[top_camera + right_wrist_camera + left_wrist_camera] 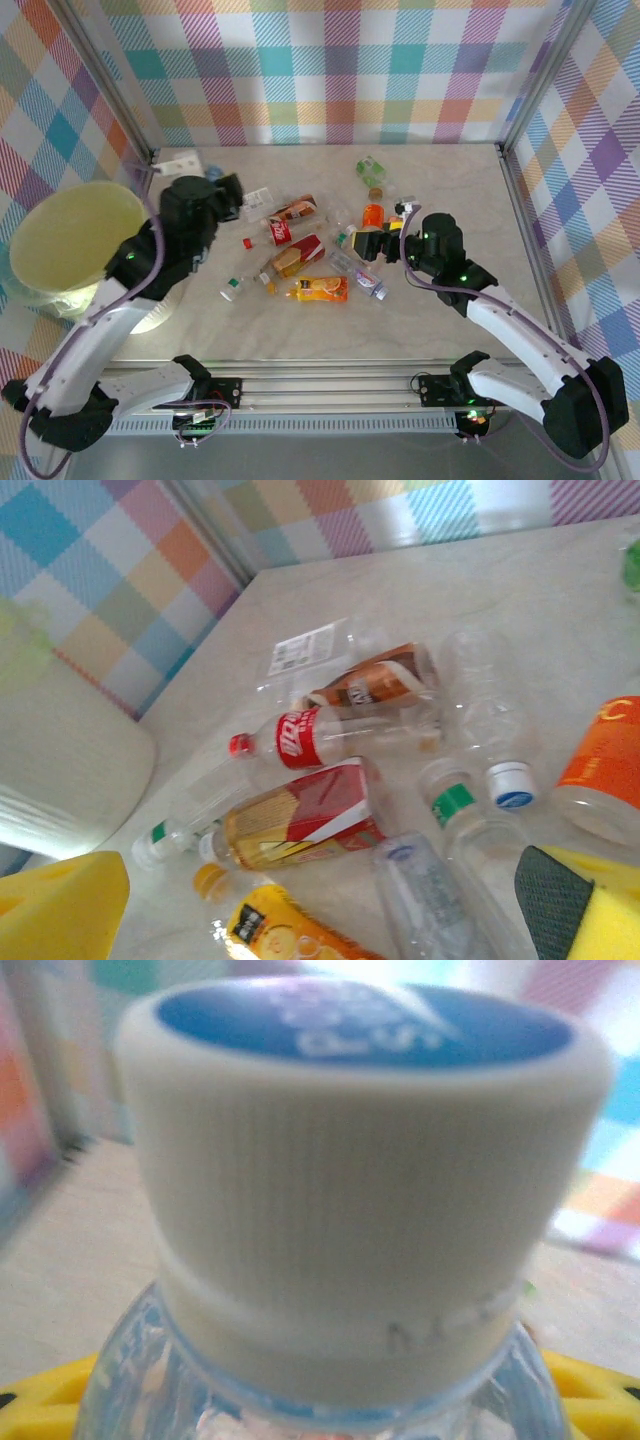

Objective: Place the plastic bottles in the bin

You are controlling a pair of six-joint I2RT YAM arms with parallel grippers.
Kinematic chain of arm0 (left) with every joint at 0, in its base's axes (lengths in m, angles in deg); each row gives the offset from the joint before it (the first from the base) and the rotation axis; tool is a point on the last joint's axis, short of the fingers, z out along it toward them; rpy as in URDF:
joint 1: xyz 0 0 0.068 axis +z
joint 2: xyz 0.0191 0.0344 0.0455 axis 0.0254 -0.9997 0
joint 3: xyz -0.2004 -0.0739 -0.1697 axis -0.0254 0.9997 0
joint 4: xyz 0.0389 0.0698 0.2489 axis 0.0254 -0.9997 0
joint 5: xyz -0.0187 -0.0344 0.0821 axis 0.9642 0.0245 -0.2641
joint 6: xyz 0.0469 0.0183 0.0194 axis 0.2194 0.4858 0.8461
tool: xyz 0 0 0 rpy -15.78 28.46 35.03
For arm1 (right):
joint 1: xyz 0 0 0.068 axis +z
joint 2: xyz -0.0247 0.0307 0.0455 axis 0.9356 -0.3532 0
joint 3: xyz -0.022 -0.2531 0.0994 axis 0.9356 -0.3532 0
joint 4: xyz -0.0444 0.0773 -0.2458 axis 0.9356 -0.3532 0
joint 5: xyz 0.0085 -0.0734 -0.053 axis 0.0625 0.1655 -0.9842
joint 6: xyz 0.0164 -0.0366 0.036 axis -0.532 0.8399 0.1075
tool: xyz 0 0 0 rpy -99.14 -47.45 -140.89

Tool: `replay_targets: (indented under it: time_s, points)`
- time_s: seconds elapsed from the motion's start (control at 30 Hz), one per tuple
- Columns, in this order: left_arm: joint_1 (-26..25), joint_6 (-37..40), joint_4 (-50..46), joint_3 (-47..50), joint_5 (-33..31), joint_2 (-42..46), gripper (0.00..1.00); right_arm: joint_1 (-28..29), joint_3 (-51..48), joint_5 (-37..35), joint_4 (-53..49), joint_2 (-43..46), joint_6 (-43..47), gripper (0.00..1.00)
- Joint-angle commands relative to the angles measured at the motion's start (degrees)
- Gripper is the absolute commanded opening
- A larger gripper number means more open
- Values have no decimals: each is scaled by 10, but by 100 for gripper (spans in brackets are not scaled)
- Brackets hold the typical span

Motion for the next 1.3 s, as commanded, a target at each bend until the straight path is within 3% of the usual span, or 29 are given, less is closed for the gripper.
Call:
replay_targets:
  time_s: [0.0,0.1,0.27,0.47,0.6,0.8,0.97,1.1,1.27]
  points:
    - [32,59,-82,-38,-144,8,47,3,-8,-55,16,11,-1,100]
    - [105,77,-110,-74,-174,-5,47,3,-10,-68,8,11,-3,100]
    - [255,98,-94,-85,-89,-18,47,3,-20,-84,1,11,-12,100]
    - [427,44,-98,-77,99,-57,44,3,-30,-108,-20,15,-18,100]
    - [518,8,-90,-55,184,-76,43,3,-46,-114,-15,25,-35,100]
    - [680,-58,-66,-18,418,-97,44,2,-64,-123,-10,34,-58,100]
    - [734,-83,-62,2,516,-130,46,3,-72,-123,-10,41,-64,100]
    - [740,-112,-31,35,580,-141,46,3,-76,-127,-10,43,-69,100]
    - [740,-130,-16,67,593,-152,49,3,-77,-130,-12,51,-74,100]
